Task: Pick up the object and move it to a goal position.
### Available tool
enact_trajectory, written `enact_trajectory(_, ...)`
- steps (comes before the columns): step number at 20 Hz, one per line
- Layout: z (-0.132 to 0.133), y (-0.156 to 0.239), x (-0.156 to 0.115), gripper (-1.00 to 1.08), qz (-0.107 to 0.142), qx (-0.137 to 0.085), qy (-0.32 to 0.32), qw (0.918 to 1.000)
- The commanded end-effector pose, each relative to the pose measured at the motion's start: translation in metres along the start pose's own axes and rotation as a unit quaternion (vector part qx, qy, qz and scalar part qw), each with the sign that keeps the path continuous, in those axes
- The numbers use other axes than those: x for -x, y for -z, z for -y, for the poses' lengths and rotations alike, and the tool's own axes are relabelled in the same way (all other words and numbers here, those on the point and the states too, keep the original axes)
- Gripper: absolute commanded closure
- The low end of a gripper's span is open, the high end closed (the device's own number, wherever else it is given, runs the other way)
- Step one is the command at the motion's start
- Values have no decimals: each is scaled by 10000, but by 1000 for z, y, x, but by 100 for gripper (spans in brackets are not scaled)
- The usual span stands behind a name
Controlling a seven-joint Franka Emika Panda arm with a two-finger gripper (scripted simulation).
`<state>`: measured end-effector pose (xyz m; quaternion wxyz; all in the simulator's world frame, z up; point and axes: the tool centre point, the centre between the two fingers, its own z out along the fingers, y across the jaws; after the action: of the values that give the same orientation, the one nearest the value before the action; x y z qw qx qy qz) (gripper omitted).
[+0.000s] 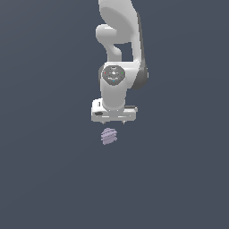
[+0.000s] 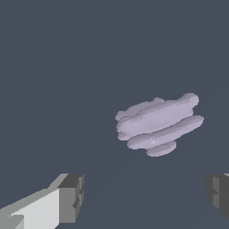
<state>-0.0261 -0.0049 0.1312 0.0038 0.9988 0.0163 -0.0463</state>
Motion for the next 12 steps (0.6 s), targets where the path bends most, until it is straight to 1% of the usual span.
enact_trajectory(1,0,0,0,-60,0,0,0,10000)
enact_trajectory(7,4,6,-4,-60,-80,34,31,10000)
enact_trajectory(12,5,5,-4,-60,-72,44,22,10000)
